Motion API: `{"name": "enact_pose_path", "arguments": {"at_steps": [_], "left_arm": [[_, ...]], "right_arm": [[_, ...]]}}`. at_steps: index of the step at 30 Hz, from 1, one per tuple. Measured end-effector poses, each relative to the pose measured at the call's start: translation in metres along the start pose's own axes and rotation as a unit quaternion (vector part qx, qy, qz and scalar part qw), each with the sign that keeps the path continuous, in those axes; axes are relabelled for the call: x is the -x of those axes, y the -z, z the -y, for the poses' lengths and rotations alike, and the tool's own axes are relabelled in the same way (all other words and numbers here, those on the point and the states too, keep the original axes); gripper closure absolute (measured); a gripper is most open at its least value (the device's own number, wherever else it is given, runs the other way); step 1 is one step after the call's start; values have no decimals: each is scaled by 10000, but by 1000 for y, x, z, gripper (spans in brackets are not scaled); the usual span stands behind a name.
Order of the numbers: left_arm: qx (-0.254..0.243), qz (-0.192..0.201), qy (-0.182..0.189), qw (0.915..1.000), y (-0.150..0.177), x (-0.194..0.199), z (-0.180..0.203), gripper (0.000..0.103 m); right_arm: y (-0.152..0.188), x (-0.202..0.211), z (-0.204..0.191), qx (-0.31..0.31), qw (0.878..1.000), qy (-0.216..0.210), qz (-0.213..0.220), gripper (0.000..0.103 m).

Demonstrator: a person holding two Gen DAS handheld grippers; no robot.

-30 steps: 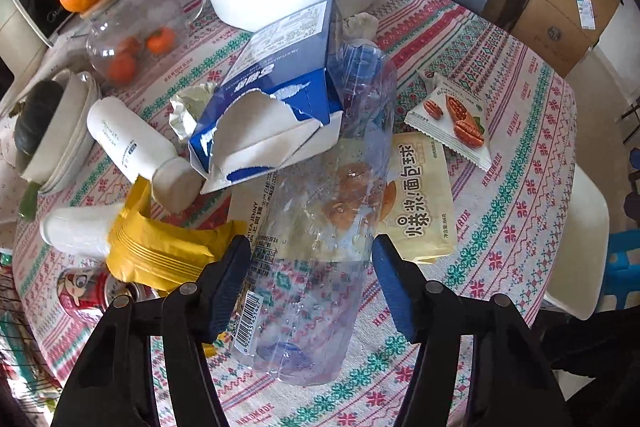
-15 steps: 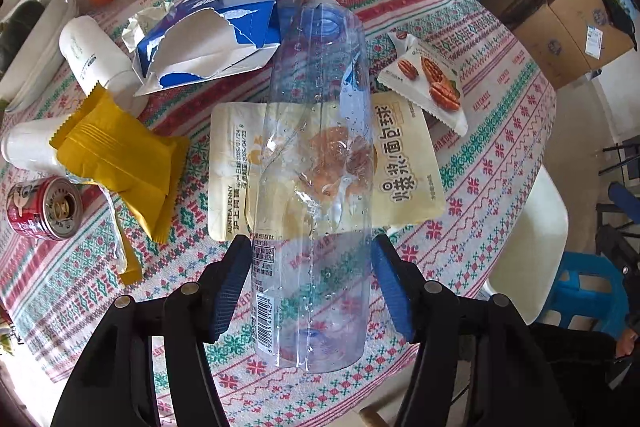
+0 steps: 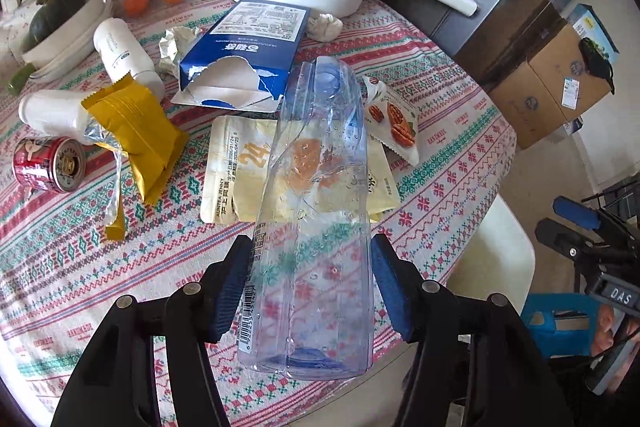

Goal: Collect trash

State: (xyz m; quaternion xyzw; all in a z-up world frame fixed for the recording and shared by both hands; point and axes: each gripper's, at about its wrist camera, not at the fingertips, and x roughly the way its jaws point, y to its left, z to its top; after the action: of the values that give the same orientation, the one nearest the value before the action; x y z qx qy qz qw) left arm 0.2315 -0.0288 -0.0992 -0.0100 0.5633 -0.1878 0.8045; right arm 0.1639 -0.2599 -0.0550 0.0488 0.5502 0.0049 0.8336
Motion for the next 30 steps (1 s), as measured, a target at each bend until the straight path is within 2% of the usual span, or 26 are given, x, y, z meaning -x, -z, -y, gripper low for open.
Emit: {"name": "enact_pose_path", "arguments": {"at_steps": [2, 5, 8, 12, 18, 21, 23, 25, 29, 30], "left_arm": [[37, 93, 55, 9999, 17, 16, -1, 40], [434, 307, 213, 9984, 45, 38, -10, 40], [917, 677, 390, 9927, 75, 59, -22, 40], [1270, 1167, 309, 9845, 111, 81, -35, 40], [1449, 1435, 136, 9789, 124, 95, -52, 40], [1528, 1480, 229, 9769, 125, 99, -58, 40], [1539, 1486, 229, 9766, 125, 99, -61, 40], [1549, 1501, 177, 9763, 127, 99, -62, 40], [1544, 1474, 114, 9769, 129, 96, -64, 40], [1557, 1471, 111, 9767, 128, 96, -64, 40]], "right_arm": [[-1, -2, -2, -66, 10000, -66, -26, 28], [-1, -7, -7, -161, 9997, -181, -81, 28], [-1, -11, -15, -194, 9994, -285, -86, 28], [-3, -19, -29, -242, 9984, -507, -106, 28], [-17, -48, -57, -328, 9941, -1012, -199, 28], [-24, -71, -67, -377, 9932, -1078, -216, 29], [-28, -87, -71, -458, 9929, -1069, -266, 34], [-31, -100, -71, -649, 9896, -1251, -279, 47], [-36, -116, -68, -974, 9841, -1481, -139, 59], [-36, -119, -67, -1048, 9821, -1558, -133, 69]]}}
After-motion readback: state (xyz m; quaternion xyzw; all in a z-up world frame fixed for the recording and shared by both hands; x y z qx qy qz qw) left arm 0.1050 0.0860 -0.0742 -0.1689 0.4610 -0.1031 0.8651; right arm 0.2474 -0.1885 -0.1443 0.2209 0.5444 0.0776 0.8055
